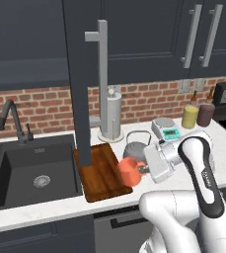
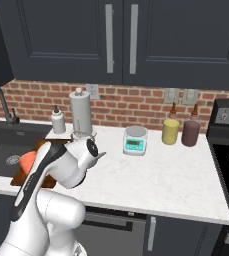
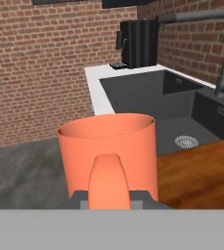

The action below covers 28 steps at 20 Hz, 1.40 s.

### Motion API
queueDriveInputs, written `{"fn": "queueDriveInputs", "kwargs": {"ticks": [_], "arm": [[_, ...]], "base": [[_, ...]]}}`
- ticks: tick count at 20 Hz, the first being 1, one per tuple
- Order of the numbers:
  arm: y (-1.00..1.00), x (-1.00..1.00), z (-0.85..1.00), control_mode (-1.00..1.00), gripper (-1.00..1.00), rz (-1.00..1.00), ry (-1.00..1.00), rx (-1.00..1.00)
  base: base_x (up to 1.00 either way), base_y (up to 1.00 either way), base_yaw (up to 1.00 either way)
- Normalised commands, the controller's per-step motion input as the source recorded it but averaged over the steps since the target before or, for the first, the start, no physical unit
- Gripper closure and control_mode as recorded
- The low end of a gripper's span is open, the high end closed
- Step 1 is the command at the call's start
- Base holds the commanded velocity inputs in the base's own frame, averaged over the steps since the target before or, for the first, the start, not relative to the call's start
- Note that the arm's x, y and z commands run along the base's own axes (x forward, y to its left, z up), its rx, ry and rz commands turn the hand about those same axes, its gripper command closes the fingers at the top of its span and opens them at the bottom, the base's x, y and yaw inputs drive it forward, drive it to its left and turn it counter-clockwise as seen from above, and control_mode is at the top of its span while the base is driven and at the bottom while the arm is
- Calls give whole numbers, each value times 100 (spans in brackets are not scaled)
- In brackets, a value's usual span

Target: Pick the kettle from the counter and place it on the tray. Then pick the mug from the cabinet and place it on the tray. Then close the cabinet doors.

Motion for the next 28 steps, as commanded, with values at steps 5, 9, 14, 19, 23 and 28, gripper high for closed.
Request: {"fn": "queueDriveInputs", "kwargs": {"ticks": [5, 9, 14, 19, 23, 28], "arm": [[31, 32, -60, -100, 100, 0, 0, 1], [34, 38, -56, -100, 100, 0, 0, 2], [27, 37, -53, -100, 100, 0, -4, 3], [27, 30, -59, -100, 100, 0, -10, 3], [29, 25, -56, -100, 100, 0, -16, 5], [27, 10, -47, -100, 100, 0, -14, 3]], "base": [[0, 0, 0], [0, 0, 0], [0, 0, 0], [0, 0, 0], [0, 0, 0], [0, 0, 0]]}}
